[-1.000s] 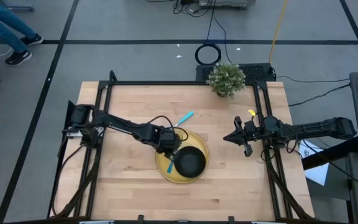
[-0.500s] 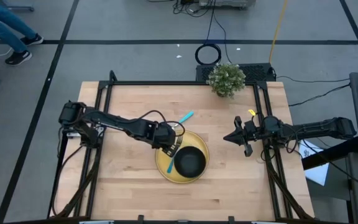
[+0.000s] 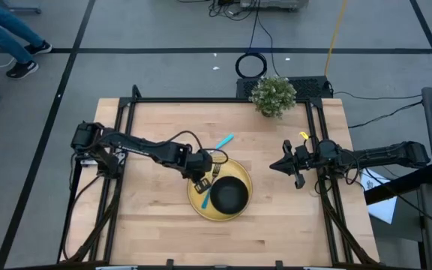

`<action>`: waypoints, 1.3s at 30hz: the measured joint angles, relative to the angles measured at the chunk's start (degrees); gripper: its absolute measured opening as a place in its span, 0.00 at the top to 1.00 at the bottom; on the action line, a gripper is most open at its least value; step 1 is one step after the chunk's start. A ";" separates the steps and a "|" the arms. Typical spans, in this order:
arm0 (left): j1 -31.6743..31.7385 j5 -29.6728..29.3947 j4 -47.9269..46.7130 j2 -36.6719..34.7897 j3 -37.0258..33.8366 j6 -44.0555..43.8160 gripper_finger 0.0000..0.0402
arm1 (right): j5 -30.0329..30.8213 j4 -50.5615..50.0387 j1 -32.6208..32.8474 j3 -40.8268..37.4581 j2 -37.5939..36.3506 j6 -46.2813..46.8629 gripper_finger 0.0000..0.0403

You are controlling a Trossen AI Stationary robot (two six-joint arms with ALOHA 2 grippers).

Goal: Set table place
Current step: Put the spoon into the top black bowl

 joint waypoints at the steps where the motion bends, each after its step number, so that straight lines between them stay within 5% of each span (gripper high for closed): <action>1: 0.33 -0.29 -0.04 -0.50 0.00 1.41 0.98 | 0.00 0.00 -0.02 0.00 0.00 0.00 1.00; 12: 3.54 -9.28 2.12 -10.43 0.09 17.10 1.00 | 0.01 0.38 -0.02 0.01 0.02 0.00 1.00; 20: 6.01 -13.23 1.43 -19.89 0.02 19.74 1.00 | 0.02 0.40 0.00 0.00 0.02 -0.02 1.00; 29: 6.39 -15.45 11.06 -31.61 -8.43 23.94 1.00 | 0.06 0.39 -0.02 0.00 0.47 -0.47 1.00; 39: 8.43 -6.70 25.12 -41.84 -23.06 30.23 1.00 | 0.07 0.39 -0.02 0.02 0.48 -1.51 1.00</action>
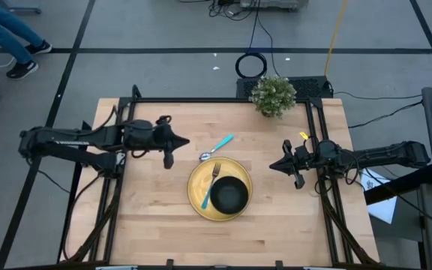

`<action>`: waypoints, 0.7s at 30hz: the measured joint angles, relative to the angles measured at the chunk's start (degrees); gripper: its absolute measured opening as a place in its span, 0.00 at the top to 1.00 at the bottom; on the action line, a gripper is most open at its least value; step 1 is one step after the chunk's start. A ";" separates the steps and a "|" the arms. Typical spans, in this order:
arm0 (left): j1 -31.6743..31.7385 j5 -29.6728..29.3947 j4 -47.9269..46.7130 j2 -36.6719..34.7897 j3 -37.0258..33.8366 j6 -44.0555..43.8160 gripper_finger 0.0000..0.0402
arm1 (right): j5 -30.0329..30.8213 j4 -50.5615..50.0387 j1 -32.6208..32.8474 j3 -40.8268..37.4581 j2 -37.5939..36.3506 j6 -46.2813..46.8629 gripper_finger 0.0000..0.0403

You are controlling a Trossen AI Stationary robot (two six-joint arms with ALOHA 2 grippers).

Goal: Set table place
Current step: Put the spoon into the top black bowl

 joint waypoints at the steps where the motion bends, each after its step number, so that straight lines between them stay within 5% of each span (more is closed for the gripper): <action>1: 0.02 1.62 2.68 -0.52 -1.40 1.24 1.00 | 0.00 0.00 0.00 0.00 0.00 0.00 1.00; 6: -0.04 8.00 14.62 -2.14 -6.93 5.53 1.00 | 0.00 0.13 0.01 -0.01 0.02 0.02 1.00; 21: 0.37 20.32 16.16 -2.44 -7.44 13.64 1.00 | 0.00 0.44 0.02 -0.02 0.00 0.09 1.00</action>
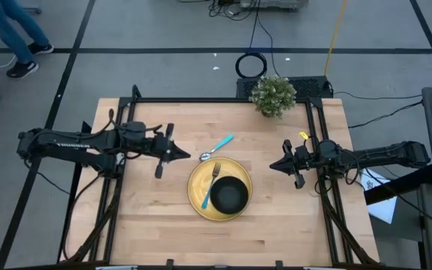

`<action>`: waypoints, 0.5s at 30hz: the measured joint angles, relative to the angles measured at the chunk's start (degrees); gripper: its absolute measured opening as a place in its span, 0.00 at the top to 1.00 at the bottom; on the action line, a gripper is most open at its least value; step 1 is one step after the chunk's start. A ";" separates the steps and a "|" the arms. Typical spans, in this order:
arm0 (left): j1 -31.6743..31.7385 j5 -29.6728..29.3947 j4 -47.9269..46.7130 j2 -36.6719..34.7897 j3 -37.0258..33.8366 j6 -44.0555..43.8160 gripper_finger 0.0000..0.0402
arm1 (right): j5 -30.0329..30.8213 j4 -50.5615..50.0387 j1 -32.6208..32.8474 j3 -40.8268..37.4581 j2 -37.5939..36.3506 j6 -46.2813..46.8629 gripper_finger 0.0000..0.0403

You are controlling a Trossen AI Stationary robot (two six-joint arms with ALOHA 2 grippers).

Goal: Set table place
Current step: Put the spoon into the top black bowl

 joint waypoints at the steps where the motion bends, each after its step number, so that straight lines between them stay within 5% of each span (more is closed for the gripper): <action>1: 0.25 -0.02 -0.38 0.00 0.00 0.27 1.00 | 0.00 -0.02 -0.02 0.00 0.00 0.08 1.00; 15: 2.17 0.38 -2.16 -5.85 -4.56 -0.51 1.00 | 0.00 -0.48 -0.02 0.02 0.02 0.10 1.00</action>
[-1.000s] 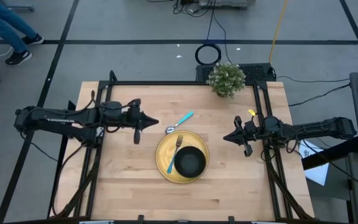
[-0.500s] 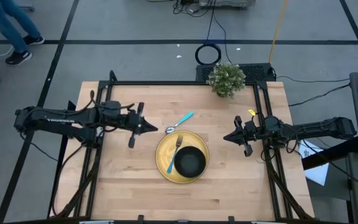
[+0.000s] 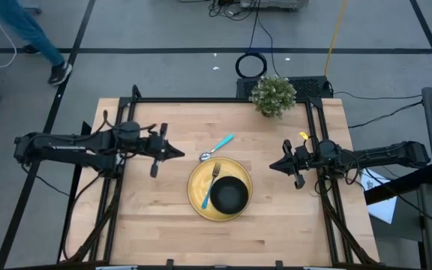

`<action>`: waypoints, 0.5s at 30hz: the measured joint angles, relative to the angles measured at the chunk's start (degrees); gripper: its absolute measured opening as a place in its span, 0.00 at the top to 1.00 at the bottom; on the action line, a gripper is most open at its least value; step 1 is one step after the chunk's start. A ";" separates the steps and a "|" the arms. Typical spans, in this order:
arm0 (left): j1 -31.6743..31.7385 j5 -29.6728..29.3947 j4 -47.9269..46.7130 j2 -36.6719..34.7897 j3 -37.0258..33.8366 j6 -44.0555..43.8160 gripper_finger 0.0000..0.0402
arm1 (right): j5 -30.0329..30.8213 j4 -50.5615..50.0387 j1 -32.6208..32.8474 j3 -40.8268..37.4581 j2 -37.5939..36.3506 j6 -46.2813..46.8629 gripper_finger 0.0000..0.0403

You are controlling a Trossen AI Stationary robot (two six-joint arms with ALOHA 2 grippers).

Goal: Set table place
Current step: Put the spoon into the top black bowl

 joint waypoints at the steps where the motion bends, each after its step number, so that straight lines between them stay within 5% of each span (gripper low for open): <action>1: -0.11 -0.01 0.16 -1.34 -0.76 -0.46 1.00 | 0.00 0.04 0.02 -0.02 0.00 0.01 1.00; 6: -1.17 0.89 3.27 -7.30 -7.11 -3.60 1.00 | 0.00 0.03 0.02 -0.01 -0.02 -0.01 1.00; 10: -2.58 5.36 14.98 -9.29 -14.50 -6.23 1.00 | 0.00 0.07 0.00 -0.02 -0.02 -0.08 1.00; 15: -3.93 2.20 24.76 -10.31 -21.91 -6.21 1.00 | 0.00 0.67 0.02 0.00 -0.02 -0.15 1.00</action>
